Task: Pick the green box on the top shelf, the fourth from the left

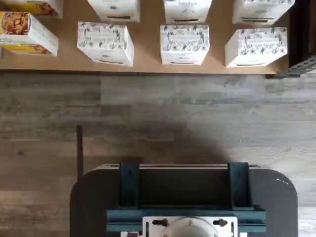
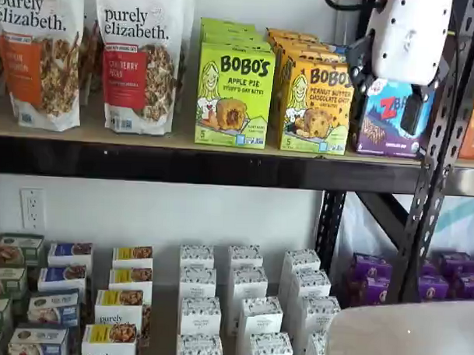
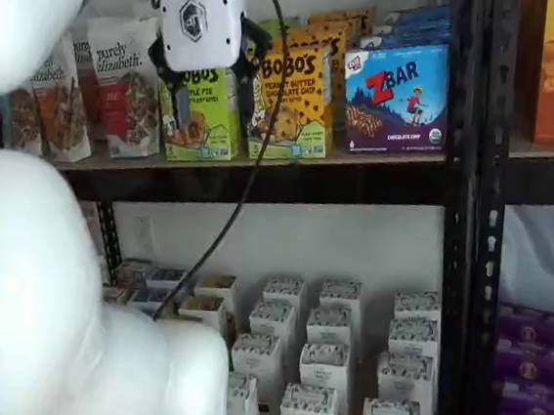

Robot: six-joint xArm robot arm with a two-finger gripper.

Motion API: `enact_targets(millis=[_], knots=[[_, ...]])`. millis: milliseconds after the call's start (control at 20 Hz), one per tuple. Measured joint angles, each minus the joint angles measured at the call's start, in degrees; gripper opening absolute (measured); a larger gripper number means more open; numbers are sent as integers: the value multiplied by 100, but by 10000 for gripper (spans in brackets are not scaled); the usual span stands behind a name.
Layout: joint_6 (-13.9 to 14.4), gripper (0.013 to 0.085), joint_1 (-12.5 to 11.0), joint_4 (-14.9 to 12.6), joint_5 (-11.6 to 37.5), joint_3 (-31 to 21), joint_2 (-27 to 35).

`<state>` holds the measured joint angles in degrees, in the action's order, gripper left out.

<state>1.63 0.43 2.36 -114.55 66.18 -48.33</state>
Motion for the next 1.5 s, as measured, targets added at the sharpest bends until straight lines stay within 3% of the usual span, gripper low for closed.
enact_targets(millis=[100,200,1500], knots=[[-45,850,-53,48,636,-350,-381],[-111,850,-148,162,890,-459,-510],[31,850,-8,189,868,-375,-321]])
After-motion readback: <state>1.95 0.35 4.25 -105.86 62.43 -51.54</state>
